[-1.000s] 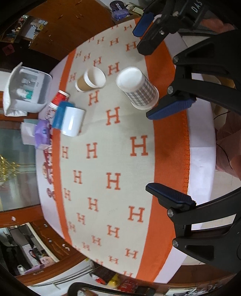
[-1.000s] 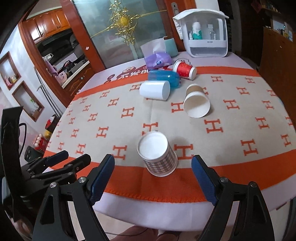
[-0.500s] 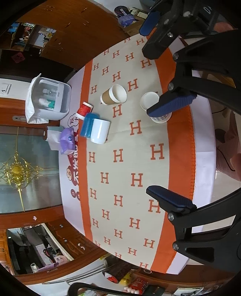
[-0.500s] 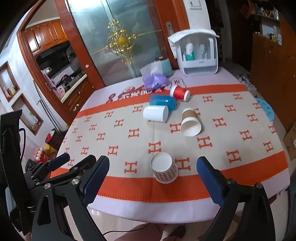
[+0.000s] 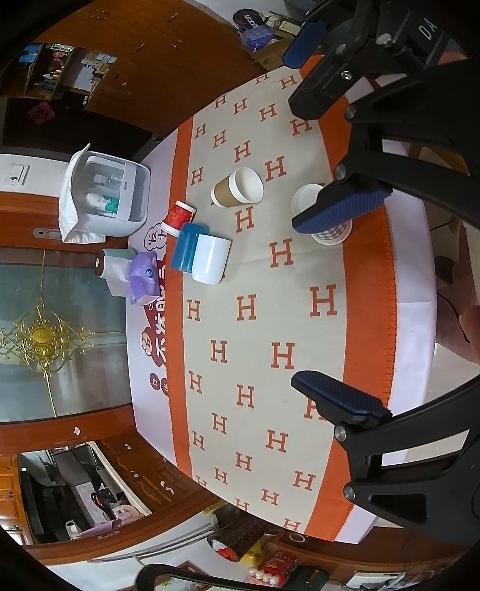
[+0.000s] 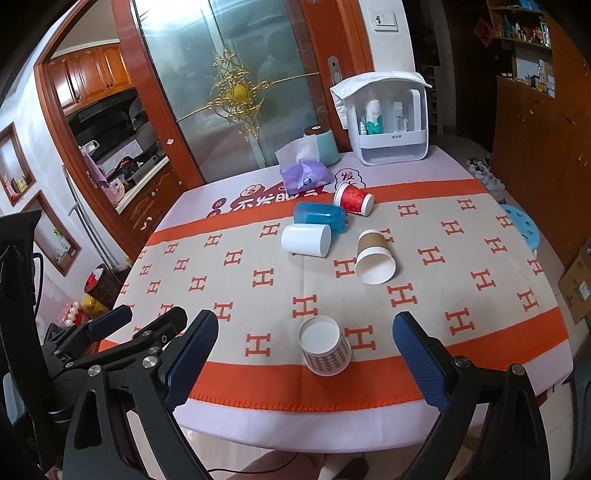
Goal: Flip cup upside down
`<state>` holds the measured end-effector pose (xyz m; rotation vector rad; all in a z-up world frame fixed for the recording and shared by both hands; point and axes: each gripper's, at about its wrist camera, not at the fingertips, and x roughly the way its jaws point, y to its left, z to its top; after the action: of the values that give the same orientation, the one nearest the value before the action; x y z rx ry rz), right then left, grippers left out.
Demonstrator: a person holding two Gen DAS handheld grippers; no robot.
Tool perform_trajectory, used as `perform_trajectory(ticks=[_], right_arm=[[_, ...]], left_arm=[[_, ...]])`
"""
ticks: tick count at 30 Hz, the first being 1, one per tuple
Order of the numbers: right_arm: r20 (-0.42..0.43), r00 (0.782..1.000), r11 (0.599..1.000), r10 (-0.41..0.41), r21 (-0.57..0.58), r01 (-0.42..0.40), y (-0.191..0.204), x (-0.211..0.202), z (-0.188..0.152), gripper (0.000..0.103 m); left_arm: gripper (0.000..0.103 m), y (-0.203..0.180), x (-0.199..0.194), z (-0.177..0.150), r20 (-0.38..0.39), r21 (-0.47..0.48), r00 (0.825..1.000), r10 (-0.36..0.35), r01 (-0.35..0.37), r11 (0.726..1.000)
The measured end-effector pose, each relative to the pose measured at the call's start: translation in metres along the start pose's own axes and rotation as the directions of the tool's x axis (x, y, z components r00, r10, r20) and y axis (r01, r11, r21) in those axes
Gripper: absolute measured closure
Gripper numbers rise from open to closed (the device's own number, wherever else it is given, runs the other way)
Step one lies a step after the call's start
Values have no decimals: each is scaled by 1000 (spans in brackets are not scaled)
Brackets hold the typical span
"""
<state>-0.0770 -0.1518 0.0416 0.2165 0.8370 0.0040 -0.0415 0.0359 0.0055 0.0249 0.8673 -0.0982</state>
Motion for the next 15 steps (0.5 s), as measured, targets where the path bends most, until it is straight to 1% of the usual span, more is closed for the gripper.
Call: perform_trajectory(ticks=[15], right_arm=[[-4, 1000, 1000, -5, -5, 5, 0, 5, 4, 6]], left_arm=[[28, 0, 12, 6, -23, -12, 1000, 13, -13, 1000]])
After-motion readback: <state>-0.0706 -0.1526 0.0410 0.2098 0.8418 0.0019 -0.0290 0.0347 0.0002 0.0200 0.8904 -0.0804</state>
